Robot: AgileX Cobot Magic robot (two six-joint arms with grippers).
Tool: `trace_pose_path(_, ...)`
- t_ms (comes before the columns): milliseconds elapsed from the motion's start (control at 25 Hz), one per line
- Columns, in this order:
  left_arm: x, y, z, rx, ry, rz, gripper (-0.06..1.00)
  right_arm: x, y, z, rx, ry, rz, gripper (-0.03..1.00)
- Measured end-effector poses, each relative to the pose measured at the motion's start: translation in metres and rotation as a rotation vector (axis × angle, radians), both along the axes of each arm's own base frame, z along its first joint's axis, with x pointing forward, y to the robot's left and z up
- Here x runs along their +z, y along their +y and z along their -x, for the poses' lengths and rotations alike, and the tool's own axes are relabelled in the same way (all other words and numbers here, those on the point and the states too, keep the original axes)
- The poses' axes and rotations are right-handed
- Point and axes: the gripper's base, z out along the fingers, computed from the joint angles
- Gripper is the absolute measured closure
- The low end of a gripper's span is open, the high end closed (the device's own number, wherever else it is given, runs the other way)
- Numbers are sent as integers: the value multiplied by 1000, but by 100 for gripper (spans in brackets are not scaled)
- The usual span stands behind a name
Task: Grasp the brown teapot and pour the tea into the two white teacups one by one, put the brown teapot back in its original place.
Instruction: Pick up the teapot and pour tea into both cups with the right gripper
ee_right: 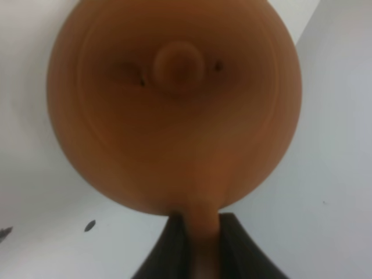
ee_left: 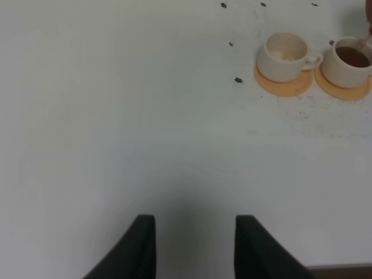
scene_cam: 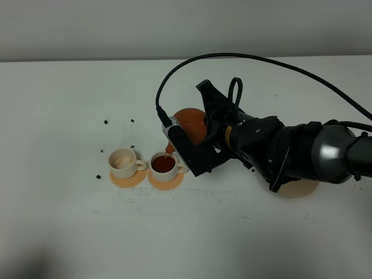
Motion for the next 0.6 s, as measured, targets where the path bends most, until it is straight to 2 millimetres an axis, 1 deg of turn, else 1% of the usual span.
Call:
trace_pose_path(320,0,0,0,0,0,0,63,0,0,0,0,2,-4,88)
trace_pose_path(600,0,0,0,0,0,0,63,-3,2,3,-30,60,-74,88)
